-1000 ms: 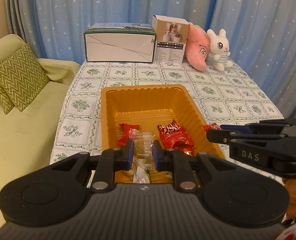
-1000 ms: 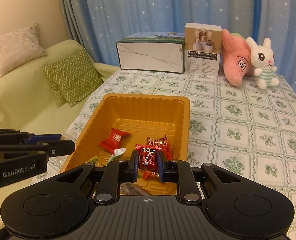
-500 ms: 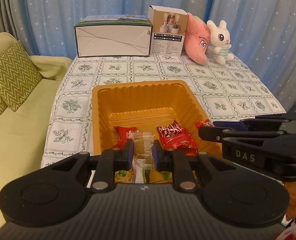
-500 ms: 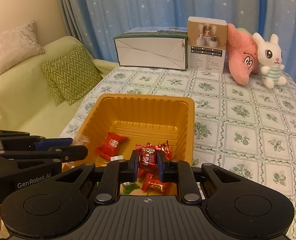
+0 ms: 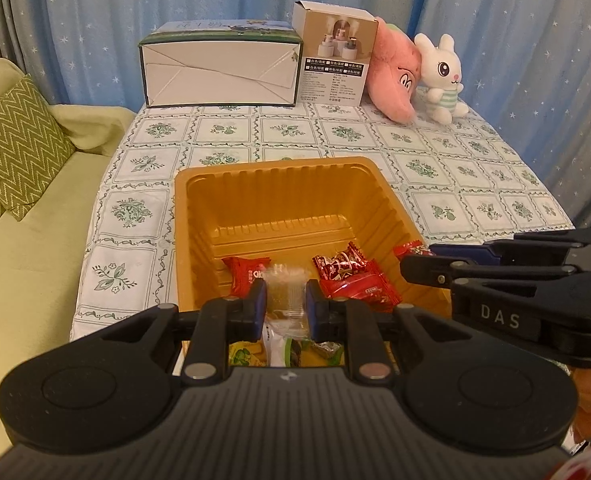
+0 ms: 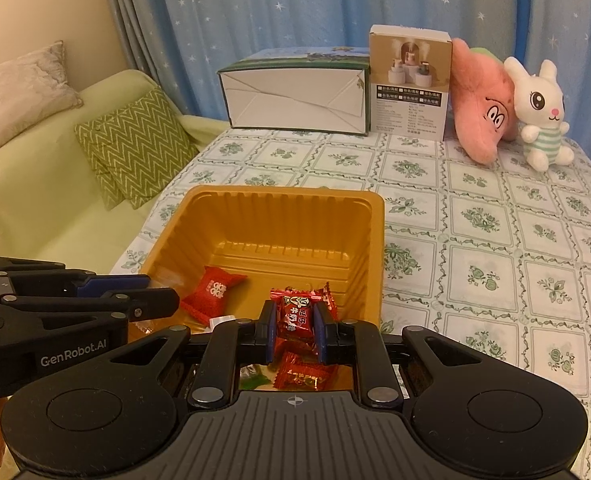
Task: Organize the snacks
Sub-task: 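Lower into the tray and open the right tool while the left tool opens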
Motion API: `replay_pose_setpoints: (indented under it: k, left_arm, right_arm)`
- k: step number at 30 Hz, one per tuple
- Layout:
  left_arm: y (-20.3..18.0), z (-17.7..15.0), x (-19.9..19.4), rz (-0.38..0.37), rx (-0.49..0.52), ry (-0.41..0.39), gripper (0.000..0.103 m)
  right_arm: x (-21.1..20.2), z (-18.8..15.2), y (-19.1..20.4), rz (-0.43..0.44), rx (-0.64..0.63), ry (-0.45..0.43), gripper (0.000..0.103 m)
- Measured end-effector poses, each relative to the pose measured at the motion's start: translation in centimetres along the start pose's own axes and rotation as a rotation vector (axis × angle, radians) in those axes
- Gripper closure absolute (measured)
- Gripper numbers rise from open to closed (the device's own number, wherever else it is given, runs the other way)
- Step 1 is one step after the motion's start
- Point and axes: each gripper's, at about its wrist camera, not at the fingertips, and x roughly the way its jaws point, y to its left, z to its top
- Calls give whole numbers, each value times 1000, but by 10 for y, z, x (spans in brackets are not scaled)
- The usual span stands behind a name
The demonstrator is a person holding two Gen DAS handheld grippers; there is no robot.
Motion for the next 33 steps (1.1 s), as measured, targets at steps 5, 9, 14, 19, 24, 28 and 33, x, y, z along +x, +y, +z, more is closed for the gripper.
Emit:
replay_pose_setpoints:
  k: [5,9,14,19,24,28,33]
  left_arm:
    - [3,-2,-1,11,-1,-3,70]
    - [5,-5,-6,27,10,-8,70]
    - [8,-8,-14,40,11,-15,69]
    - [12,-11,-18,48,0,-18,65]
    - [19,-14,-20,54,-13,-18,64]
    - [23,-15,-21,57,-26,-16,62]
    - [26,-15,-22,57,-30,-17,60]
  right_arm:
    - [1,-1,-2,2,6,5,84]
    - [1,-2,-3,4,14,9,84]
    - [2,1,0,15,18,10,84]
    - [4,7,4,36,30,8,84]
    - [7,14,10,49,26,3,84]
    - [9,19,15,53,20,0,84]
    - [12,23,18,60,24,-3,83]
